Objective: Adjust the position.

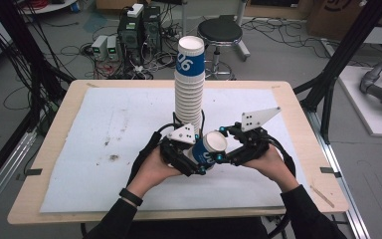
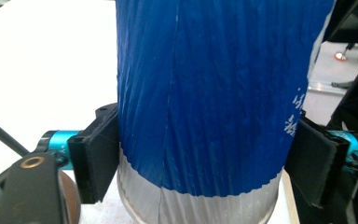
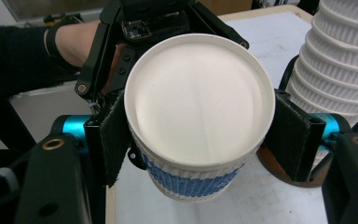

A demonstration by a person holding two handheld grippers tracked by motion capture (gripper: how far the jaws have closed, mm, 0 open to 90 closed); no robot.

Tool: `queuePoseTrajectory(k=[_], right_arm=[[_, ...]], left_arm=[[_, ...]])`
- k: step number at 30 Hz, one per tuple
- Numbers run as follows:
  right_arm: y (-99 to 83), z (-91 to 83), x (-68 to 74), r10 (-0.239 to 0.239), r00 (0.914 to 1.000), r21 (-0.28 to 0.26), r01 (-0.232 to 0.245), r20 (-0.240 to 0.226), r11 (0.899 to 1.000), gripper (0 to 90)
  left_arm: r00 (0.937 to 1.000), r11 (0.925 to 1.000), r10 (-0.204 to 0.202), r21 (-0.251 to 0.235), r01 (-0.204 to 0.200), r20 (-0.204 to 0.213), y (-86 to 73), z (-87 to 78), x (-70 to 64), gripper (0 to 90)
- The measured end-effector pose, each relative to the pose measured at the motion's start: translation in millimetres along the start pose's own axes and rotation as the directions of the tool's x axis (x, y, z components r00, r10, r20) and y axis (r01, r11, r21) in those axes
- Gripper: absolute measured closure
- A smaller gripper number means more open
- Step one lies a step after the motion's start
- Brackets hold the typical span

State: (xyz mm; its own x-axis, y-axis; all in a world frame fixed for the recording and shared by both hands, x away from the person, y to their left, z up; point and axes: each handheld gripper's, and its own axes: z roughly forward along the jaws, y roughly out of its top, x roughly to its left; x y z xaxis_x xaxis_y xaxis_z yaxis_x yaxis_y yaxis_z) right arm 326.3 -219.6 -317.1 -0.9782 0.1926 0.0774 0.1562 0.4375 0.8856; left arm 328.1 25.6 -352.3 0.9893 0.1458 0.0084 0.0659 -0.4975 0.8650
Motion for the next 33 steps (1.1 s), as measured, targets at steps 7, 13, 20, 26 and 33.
queuePoseTrajectory(k=[7,13,20,26,33], right_arm=[[-0.4,-5.9,-2.3,0.021,0.9994,-0.055,-0.023,-0.029,0.998,29.5],[-0.3,-11.6,-3.3,0.030,0.9989,-0.108,-0.034,-0.036,0.994,29.6],[-2.4,-18.5,-7.4,0.078,0.9942,-0.209,-0.092,-0.074,0.974,29.6],[-3.0,-18.1,-7.2,0.076,0.9930,-0.221,-0.094,-0.091,0.971,29.6],[-3.8,-17.3,-8.6,0.072,0.9933,-0.210,-0.090,-0.090,0.974,29.6]], left_arm=[[0.9988,0.9940,-0.046,-0.098,0.047,0.017,-2.6,-4.5,1.9,12.4],[0.9938,0.9752,-0.103,-0.192,0.110,0.042,-8.5,-8.2,4.8,10.1],[0.9865,0.9405,-0.133,-0.302,0.156,0.096,-13.7,-10.9,7.4,10.2],[0.9862,0.9379,-0.113,-0.315,0.146,0.121,-13.8,-13.0,7.4,16.7],[0.9891,0.9482,-0.099,-0.291,0.127,0.109,-13.4,-15.4,7.9,18.7]])
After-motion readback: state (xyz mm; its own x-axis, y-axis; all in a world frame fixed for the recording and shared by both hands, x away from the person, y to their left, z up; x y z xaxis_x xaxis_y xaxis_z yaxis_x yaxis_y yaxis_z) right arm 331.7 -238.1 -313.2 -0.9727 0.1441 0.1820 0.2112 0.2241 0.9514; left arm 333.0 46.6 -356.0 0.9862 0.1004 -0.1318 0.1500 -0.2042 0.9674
